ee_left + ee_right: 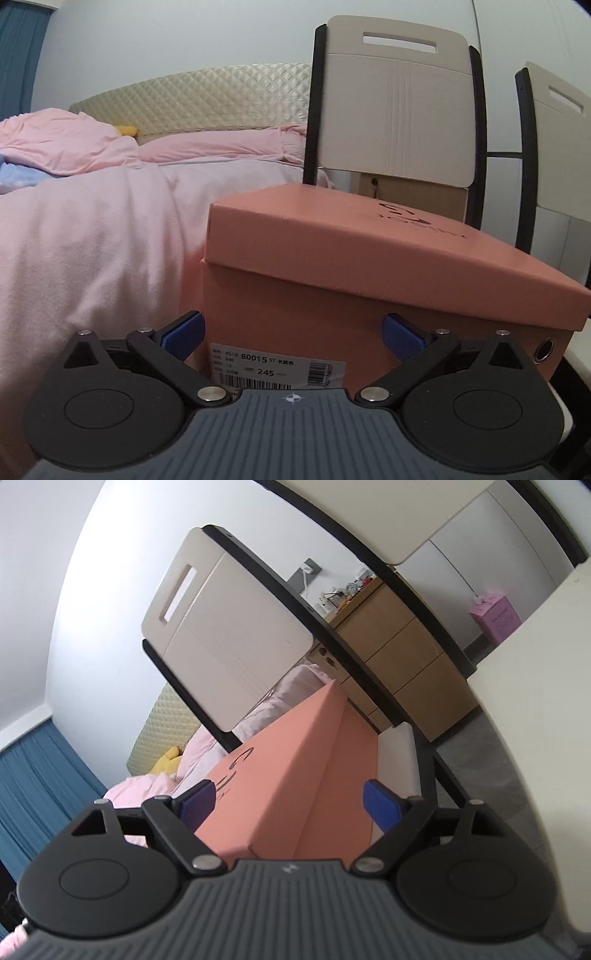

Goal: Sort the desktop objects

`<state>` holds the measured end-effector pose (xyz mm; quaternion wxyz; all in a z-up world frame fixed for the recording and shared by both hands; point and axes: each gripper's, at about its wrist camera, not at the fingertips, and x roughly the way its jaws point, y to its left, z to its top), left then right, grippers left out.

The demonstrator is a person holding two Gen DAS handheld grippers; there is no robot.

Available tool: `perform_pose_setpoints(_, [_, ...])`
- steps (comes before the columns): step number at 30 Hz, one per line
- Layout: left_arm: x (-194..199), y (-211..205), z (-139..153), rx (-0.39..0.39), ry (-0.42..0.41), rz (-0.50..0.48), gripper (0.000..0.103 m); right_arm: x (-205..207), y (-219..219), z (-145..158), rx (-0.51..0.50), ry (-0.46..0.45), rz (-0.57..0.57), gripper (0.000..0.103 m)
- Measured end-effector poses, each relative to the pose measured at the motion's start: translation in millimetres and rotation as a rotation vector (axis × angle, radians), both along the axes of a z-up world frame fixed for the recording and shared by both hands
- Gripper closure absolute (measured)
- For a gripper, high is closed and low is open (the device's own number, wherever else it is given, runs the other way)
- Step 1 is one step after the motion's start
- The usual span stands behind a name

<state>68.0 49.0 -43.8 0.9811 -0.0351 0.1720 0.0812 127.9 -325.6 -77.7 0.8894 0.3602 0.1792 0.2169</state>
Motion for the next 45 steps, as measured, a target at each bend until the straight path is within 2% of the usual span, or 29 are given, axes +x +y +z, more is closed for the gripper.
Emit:
perform_pose_setpoints(3, [6.5,6.1,1.4,-0.026,0.026,-0.035,0.0,-3.9,-2.5,1.2,-0.003,-0.002,0.025,0.014])
perform_pose_setpoints(7, [15.2,14.2,3.3,-0.062,0.061,-0.081,0.0,-5.3,-2.5,-4.1,0.023,0.041,0.076,0.012])
perform_pose_setpoints(10, [19.7,18.8,2.9,-0.078,0.085,-0.112,0.0,-5.8,-0.5,-3.8,-0.004,0.069,0.096,0.01])
perform_pose_setpoints(17, [14.0,-7.4,-9.2,0.077,0.111,-0.126,0.0,-12.1,10.7,-3.7,-0.121,0.082,0.11,0.01])
perform_pose_setpoints(21, [10.6,-15.8,-11.0,0.072,0.101,-0.229,0.0,-15.0,14.6,-5.1,-0.159,0.064,0.086,0.01])
perform_pose_setpoints(24, [7.0,-20.7,-13.0,0.072,0.094,-0.256,0.0,-12.6,18.9,-6.7,-0.173,0.057,0.074,0.01])
perform_pose_setpoints(27, [3.1,-13.6,-14.0,0.042,0.079,-0.228,0.0,-8.2,25.2,-7.4,-0.192,0.049,0.061,0.01])
perform_pose_setpoints(29, [1.4,-7.4,-14.3,0.05,0.073,-0.121,0.0,-5.9,30.8,-7.7,-0.214,0.045,0.053,0.01])
perform_pose_setpoints(31, [-0.5,1.9,-13.9,0.022,0.074,-0.023,0.0,-4.1,37.0,-8.6,-0.249,0.044,0.036,0.01])
perform_pose_setpoints(33, [-1.6,6.9,-13.8,0.009,0.076,0.04,0.0,-1.7,43.8,-10.8,-0.295,0.055,0.021,0.009])
perform_pose_setpoints(37, [-3.2,-0.7,-16.9,0.055,0.076,0.054,0.0,-1.0,59.5,-14.0,-0.364,0.051,0.029,0.008])
perform_pose_setpoints(40, [-5.9,-0.1,-16.6,0.044,0.063,0.043,0.0,-3.4,72.8,-13.5,-0.473,0.012,0.008,0.008])
perform_pose_setpoints(45, [-4.4,1.7,-13.4,0.032,0.052,0.035,0.0,-1.6,79.8,-16.4,-0.544,0.003,0.002,0.008])
